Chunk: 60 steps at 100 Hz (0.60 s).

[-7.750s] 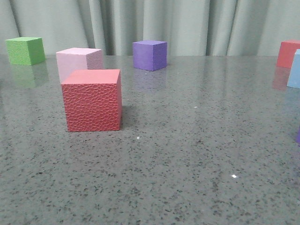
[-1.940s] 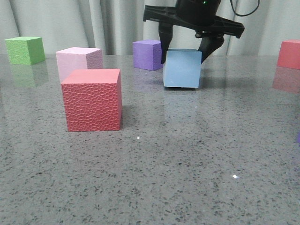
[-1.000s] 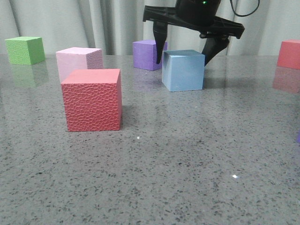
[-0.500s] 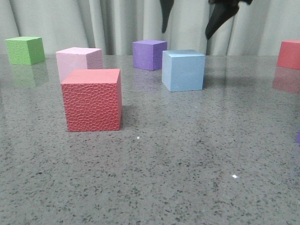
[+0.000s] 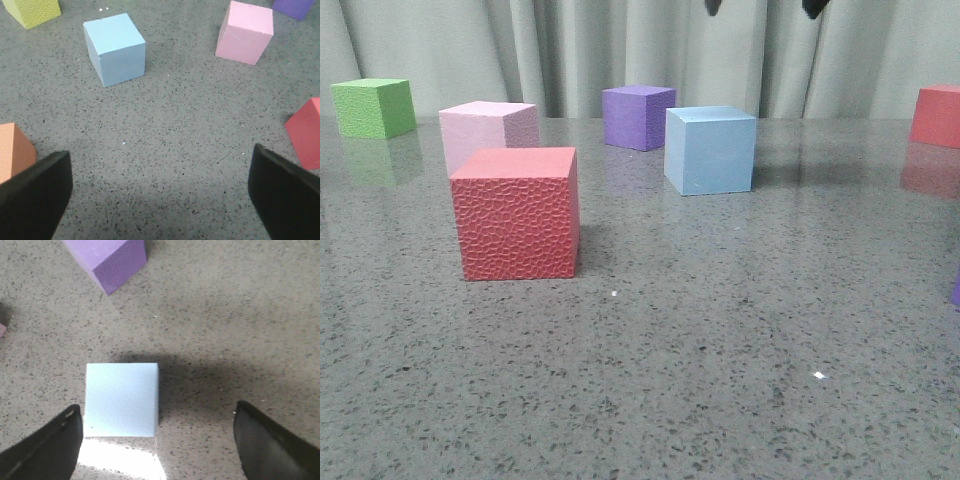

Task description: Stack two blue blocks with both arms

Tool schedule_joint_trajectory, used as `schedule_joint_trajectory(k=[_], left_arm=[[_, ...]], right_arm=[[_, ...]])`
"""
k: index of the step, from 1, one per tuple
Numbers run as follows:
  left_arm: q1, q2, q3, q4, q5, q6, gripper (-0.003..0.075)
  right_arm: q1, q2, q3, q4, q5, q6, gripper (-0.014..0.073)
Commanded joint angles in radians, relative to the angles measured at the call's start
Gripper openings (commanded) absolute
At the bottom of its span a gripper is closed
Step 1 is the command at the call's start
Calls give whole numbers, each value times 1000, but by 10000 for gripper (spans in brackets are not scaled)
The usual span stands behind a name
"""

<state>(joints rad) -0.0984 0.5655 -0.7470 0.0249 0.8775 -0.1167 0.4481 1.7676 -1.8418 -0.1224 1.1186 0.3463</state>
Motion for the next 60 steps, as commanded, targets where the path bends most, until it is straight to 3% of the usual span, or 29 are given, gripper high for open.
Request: schedule_joint_trajectory(k=[1,60], left_arm=[[1,12,-37,-9,-49,1,681],[1,12,-37,-9,-45,1,681]], right_arm=[[-21,-81,5,-29,-34,-22,610],[-228,-529,542,-67,-157,-30,610]])
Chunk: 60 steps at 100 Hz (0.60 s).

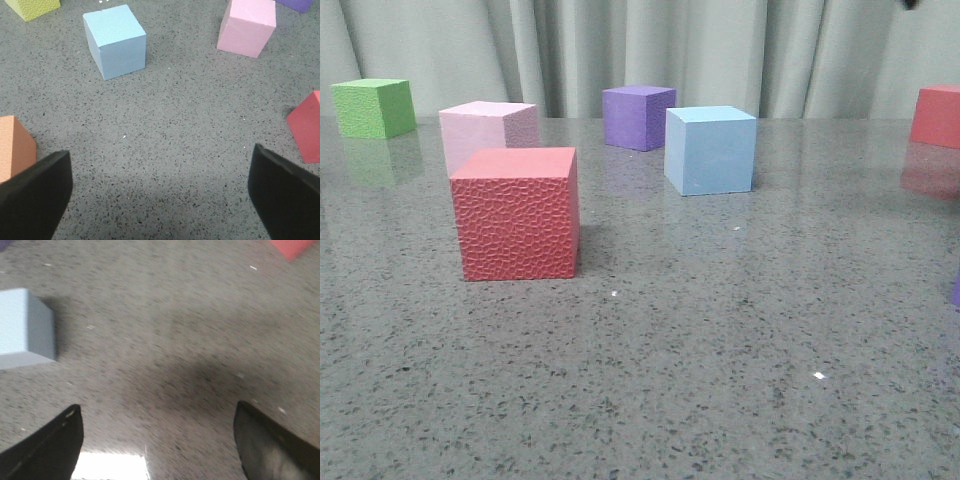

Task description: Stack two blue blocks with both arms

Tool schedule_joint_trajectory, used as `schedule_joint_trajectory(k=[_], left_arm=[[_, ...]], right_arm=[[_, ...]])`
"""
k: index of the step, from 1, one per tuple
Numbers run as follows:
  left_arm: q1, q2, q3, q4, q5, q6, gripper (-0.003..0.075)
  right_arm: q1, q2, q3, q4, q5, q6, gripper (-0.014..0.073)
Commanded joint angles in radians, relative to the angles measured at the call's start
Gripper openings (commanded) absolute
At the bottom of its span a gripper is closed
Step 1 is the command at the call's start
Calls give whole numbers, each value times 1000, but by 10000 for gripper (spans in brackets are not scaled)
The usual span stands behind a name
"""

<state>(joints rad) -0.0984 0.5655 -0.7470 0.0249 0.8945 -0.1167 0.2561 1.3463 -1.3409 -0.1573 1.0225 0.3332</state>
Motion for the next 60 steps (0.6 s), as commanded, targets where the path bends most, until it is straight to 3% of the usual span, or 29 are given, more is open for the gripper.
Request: schedule_joint_trajectory(k=[1,33,60], left_arm=[[1,12,-37,-9,-63,1,681],[1,12,-37,-9,-67,1,681],[1,12,-37,-9,-67,1,681]], right_arm=[[-38,-121,54,-32,-63,-17,610],[-78,-409,292,-69,-87,-22,610],[-78,-560,398,-71,-87,-22,610]])
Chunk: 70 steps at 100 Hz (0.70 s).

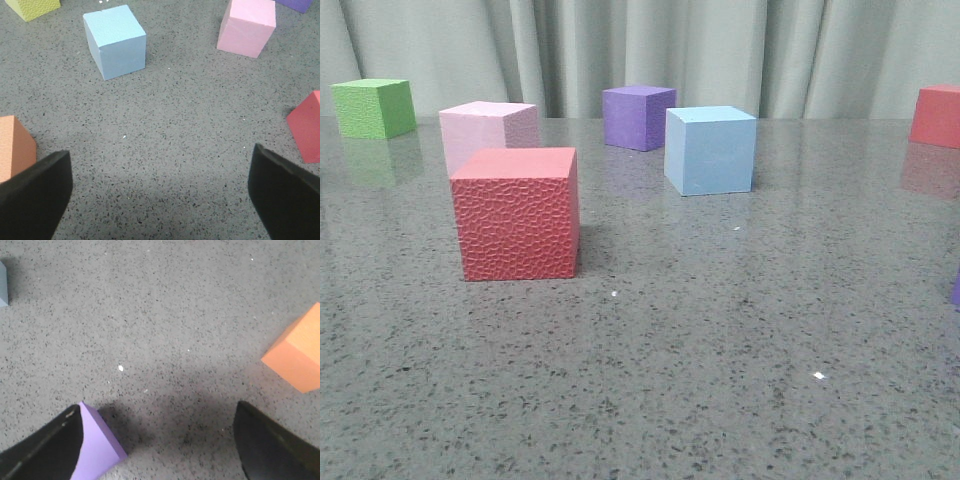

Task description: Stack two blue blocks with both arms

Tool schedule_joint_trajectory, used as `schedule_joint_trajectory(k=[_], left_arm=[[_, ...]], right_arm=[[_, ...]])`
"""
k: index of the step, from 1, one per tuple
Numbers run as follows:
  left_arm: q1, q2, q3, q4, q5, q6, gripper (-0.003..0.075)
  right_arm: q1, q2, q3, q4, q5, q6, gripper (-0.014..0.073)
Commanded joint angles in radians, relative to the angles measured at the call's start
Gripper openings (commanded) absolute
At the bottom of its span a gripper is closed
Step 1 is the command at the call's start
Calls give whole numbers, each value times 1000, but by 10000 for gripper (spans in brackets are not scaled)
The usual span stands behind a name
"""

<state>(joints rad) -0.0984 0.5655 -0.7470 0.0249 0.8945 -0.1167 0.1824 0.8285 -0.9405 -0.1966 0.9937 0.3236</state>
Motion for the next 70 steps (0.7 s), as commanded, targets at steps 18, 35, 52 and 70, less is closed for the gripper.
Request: schedule_joint_trajectory(k=[18,35,52,70], left_arm=[[1,12,-37,-9,-67,1,681],[1,12,-37,-11,-86,1,681],[1,12,-39,-11,-149,1,681],[4,82,-89,-13,-173,-44,647]], right_arm=[[-5,-75,2,-31,-46,-12,610],[-5,-75,2,-31,-45,-12,610],[-5,-75,2,-31,-45,-12,610],[-5,-75,2,-31,-46,-12,610]])
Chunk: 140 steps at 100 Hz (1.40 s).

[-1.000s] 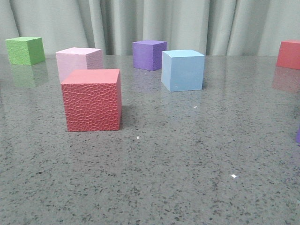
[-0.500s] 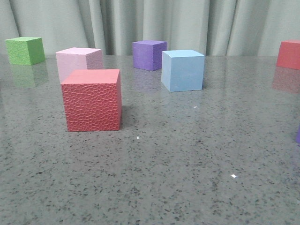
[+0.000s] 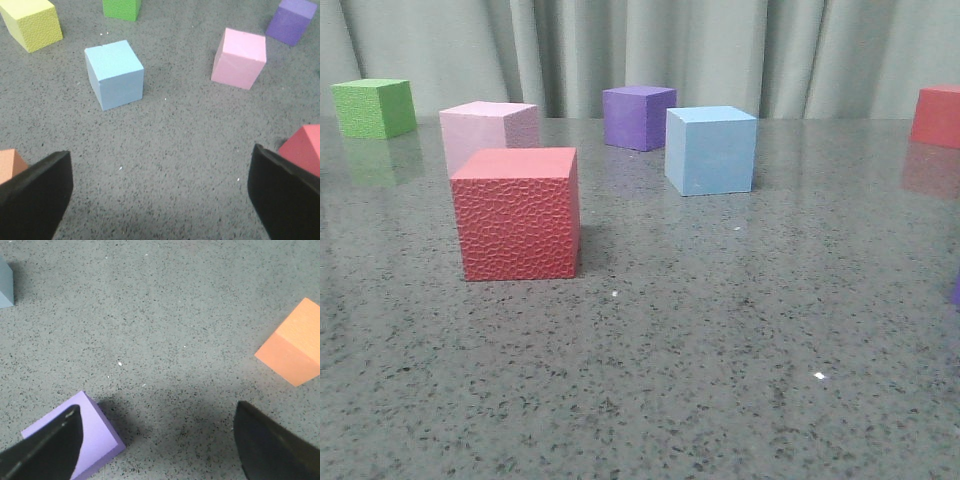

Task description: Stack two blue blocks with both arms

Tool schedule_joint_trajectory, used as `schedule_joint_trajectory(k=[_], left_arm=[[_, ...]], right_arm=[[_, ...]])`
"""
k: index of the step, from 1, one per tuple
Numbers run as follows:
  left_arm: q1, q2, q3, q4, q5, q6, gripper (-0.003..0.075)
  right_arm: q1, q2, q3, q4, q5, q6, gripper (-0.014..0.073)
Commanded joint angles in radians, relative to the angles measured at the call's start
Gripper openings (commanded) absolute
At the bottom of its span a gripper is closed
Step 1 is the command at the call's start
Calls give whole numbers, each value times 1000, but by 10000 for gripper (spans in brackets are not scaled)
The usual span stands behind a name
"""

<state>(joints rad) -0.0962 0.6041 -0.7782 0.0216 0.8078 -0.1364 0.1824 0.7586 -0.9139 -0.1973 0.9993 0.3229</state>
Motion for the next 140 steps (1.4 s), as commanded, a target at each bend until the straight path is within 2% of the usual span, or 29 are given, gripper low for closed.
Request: schedule_joint_trajectory(k=[1,13,43,73,85,100,140], left_arm=[[2,53,-64,-10,-86,-24,645],[2,154,-118,-10,-86,-24,621],[2,438,-279,-1,-102,-57,622],[2,656,-420,123,-92,-197,622],[2,719,-449,145,-81,-218,622],[2,779,-466,208,-76,-318,622],[18,859,-466,245,-87,-376,622]], right_arm=[[-5,-5,-24,-31,-53,-11,610],[-5,-5,-24,-31,-53,-11,610],[-5,-5,-24,-31,-52,-12,610],[-5,-5,-24,-31,-53,-14,610],[-5,-5,-24,-31,-57,-14,610],[-5,-5,-24,-31,-69,-15,610],[-5,-5,-24,-31,-75,-15,610]])
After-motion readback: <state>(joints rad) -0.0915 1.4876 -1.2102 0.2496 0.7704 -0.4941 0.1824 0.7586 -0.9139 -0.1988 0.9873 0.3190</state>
